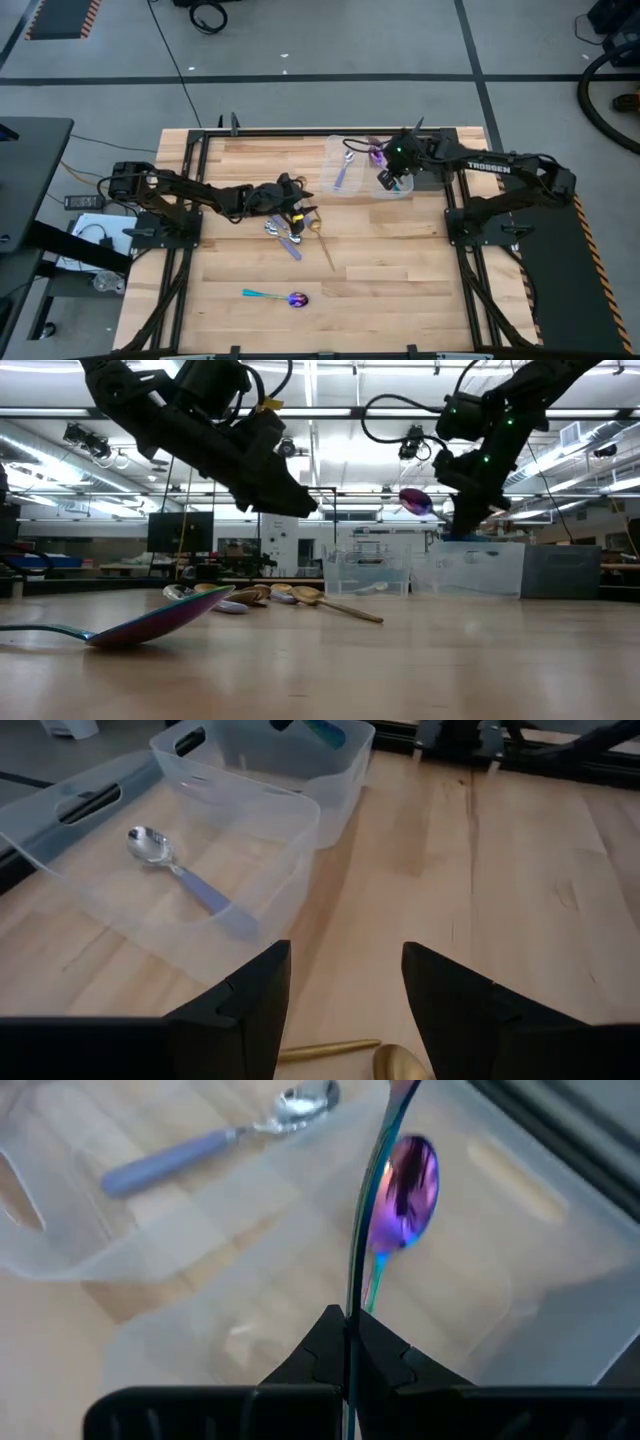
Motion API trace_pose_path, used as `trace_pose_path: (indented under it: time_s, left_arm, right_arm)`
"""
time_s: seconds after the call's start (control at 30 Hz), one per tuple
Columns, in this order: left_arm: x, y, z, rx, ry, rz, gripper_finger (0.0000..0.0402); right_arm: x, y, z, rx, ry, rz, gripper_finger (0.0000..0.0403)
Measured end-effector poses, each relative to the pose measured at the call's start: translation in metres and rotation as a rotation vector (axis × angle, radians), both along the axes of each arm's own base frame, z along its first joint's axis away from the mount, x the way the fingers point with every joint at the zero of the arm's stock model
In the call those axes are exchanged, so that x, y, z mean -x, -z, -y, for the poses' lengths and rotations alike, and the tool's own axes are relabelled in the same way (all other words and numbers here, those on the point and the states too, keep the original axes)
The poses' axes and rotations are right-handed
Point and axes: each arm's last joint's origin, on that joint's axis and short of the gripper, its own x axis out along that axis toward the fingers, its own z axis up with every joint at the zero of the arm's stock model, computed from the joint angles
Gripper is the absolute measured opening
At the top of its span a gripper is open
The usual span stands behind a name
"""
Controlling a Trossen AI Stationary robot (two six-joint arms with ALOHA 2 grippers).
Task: Sort silverware by color (type)
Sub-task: Put the top purple spoon into the right transparent bin, then put the middle gray spoon into the left transparent bin
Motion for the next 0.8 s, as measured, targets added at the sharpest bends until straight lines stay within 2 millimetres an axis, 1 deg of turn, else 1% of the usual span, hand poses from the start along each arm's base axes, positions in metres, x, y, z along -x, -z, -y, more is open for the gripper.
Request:
trace_pose_path:
  time_s: [0.13, 0.23, 0.47, 0.57, 0.8]
  left_arm:
    - [0.001, 0.002, 0.002, 0.004, 0.004, -0.027, 0.0199]
    - [0.002, 0.004, 0.002, 0.021, -0.003, -0.047, 0.0199]
    - [0.009, 0.004, 0.005, 0.043, -0.005, -0.112, 0.0199]
    - [0.015, 0.004, 0.006, 0.049, -0.006, -0.166, 0.0199]
    - [0.024, 0.002, 0.006, 0.085, -0.030, -0.227, 0.0199]
  right_arm:
    - [0.009, 0.003, 0.004, -0.064, 0.023, -0.039, 0.0012]
    - [0.012, 0.008, 0.008, -0.091, 0.041, -0.063, 0.0012]
    - [0.007, 0.025, 0.016, -0.170, 0.040, -0.111, 0.0015]
    - [0.006, 0.031, 0.018, -0.190, 0.044, -0.133, 0.0030]
    - [0.005, 0.038, 0.020, -0.214, 0.041, -0.157, 0.0089]
